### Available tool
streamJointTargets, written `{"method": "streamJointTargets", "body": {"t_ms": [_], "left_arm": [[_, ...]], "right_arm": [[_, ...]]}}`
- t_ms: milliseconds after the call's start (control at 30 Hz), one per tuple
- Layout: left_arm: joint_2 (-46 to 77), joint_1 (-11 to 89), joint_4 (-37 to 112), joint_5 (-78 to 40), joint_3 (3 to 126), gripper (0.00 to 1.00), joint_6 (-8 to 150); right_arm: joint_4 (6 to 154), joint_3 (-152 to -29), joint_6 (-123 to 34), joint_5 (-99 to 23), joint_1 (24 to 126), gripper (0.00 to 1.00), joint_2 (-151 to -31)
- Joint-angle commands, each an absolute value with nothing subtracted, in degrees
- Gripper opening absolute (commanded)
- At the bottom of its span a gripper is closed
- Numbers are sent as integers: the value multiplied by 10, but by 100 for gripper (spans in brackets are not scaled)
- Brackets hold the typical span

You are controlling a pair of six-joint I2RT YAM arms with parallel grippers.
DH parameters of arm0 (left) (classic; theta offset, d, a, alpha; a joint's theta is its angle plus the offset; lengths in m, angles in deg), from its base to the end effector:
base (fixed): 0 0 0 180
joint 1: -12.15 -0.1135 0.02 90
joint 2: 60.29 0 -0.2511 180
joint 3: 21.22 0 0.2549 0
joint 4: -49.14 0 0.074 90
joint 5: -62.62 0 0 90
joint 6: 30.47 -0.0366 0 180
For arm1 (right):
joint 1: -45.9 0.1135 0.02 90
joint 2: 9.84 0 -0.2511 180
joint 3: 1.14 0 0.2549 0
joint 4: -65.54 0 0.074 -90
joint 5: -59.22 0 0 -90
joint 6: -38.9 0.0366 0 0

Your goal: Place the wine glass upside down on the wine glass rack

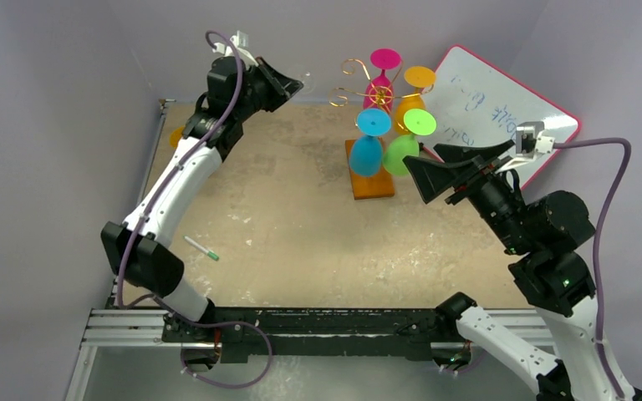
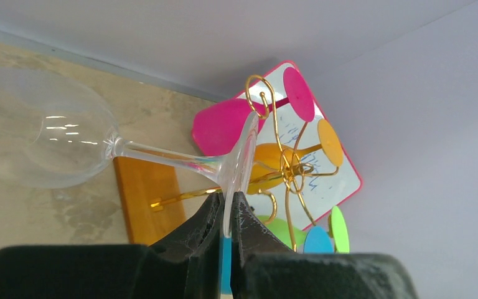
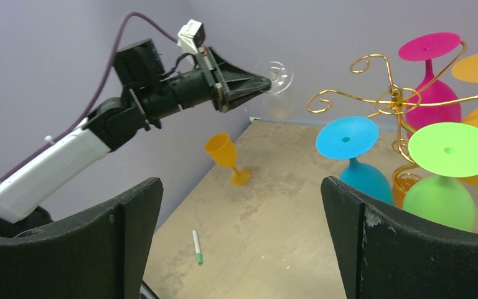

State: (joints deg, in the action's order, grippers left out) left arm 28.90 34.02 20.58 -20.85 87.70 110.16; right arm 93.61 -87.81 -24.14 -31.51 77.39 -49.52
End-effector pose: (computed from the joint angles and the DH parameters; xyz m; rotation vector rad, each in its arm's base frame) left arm 0.3376 -0.1400 0.4337 -0.3689 1.7999 -1.0140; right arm 0.0895 0.0554 0.4961 -0.0625 1.2892 0.8893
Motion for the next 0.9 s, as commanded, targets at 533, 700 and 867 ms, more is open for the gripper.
{"method": "streamJointTargets", "body": {"t_ms": [533,700,867], "left_arm": [[446,342,382,-65,1007,0,1261],[456,346,379,-52,1016,0,1261],[469,352,371,-44,1029,0,1264]], "right_arm": [[925,-878,-258,-297,775,100,-481],[923,-878,-258,-297,775,100,-485],[924,-876,-258,-295,775,100,-485]]}}
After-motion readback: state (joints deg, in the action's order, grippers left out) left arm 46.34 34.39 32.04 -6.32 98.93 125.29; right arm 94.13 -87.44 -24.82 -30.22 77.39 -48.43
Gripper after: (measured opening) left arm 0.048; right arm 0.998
